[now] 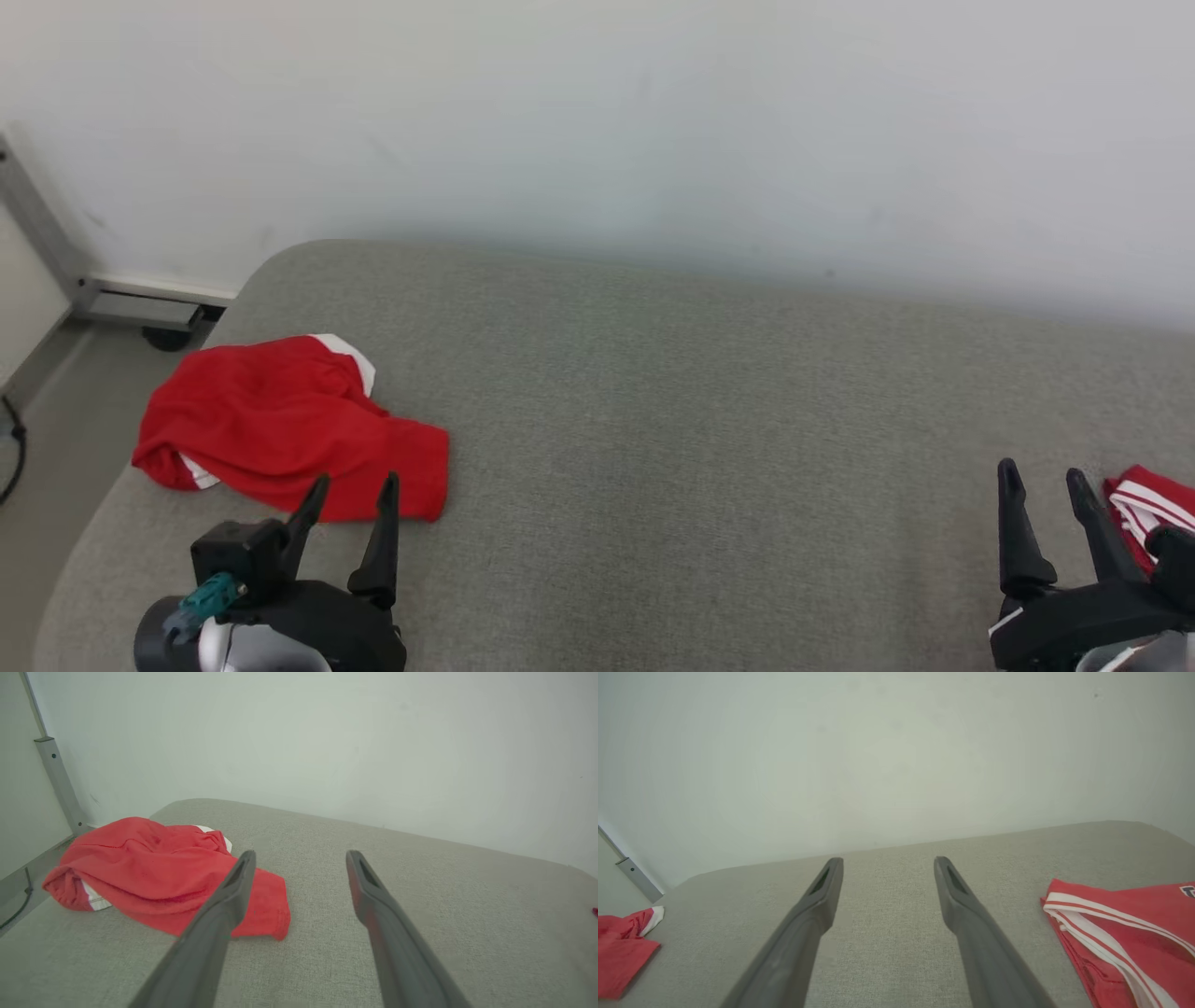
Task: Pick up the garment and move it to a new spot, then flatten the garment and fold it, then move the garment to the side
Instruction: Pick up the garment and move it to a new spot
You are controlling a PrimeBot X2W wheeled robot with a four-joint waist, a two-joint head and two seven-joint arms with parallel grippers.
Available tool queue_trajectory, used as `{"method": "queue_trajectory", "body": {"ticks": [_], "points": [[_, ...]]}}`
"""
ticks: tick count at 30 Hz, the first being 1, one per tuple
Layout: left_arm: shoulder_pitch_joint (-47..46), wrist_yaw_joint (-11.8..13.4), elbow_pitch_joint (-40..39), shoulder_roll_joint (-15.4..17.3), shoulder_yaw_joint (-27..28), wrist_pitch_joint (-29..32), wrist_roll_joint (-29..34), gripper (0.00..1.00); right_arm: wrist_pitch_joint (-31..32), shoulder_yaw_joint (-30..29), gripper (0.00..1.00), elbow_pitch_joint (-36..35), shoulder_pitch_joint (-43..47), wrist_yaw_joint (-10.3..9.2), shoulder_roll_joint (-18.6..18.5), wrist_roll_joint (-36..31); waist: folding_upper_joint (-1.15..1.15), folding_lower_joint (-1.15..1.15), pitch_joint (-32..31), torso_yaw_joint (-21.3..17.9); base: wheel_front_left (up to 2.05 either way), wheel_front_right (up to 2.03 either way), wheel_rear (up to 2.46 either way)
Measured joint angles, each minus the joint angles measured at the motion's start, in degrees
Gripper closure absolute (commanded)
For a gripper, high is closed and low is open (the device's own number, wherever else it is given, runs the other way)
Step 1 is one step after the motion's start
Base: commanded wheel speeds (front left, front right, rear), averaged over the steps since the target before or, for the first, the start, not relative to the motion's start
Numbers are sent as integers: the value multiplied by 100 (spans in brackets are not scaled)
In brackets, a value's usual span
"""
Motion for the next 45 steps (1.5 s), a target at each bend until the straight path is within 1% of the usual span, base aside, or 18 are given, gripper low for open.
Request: {"method": "queue_trajectory", "body": {"ticks": [4, 6, 9, 12, 16, 17, 23, 25, 28, 33, 37, 39, 43, 45], "points": [[137, 5, -65, 81, 89, 1, 7, 0, 42, 167, 0, 68, -212, 66, 5, -10, 0, 0, 12, 316, 0, 0, 0], [211, 7, -122, 94, 145, 0, 11, 0, 64, 236, 0, 123, -347, 103, 2, -12, 0, 0, 20, 479, 0, 0, 0], [225, 8, -170, 100, 188, 2, 42, 0, 68, 285, 0, 179, -501, 110, 1, -31, 0, 0, 33, 726, 0, 0, 0], [225, 45, -209, 103, 208, 25, 49, 0, 70, 319, 0, 207, -530, 159, 2, -46, 0, 0, 47, 976, 0, 0, 0], [221, 49, -264, 89, 203, 76, 51, 0, 68, 269, 0, 157, -525, 159, -9, -46, 0, 0, 85, 1309, 0, 0, 0], [219, 49, -290, 75, 202, 77, 57, 0, 69, 247, 0, 149, -526, 159, -48, -46, 0, 0, 117, 1475, 0, 0, 0], [218, 51, -290, 74, 301, 85, 56, 0, 112, 403, 0, 209, -732, 167, -32, -74, 0, 0, 236, 1877, 0, 0, 0], [218, 51, -271, 52, 316, 134, 52, 0, 114, 421, 0, 225, -728, 215, -55, -119, 0, 0, 272, 1961, 0, 0, 0], [215, 51, -253, -15, 286, 176, 51, 0, 119, 425, 0, 225, -726, 218, -86, -130, 0, 0, 317, 2032, 0, 0, 0], [185, 51, -214, -86, 212, 190, 52, 0, 130, 424, 0, 202, -725, 226, -124, -166, 0, 0, 363, 2057, 0, 0, 0], [106, 47, -127, -112, 145, 322, 51, 0, 171, 466, 0, 74, -713, 226, -137, -229, 0, 0, 423, 2063, 0, 0, 0], [-61, 36, -42, -143, 118, 434, 30, 0, 221, 485, 0, -29, -712, 226, -180, -280, 0, 0, 476, 2068, 0, 0, 0], [-665, -158, 264, -268, 0, 791, -19, 0, 333, 497, 0, -348, -650, 225, -321, -369, 0, 0, 632, 2074, 0, 0, 0], [-1037, -212, 465, -357, -20, 1032, -83, 0, 383, 491, 0, -545, -559, 208, -387, -416, 0, 0, 733, 2075, 0, 0, 0]]}}
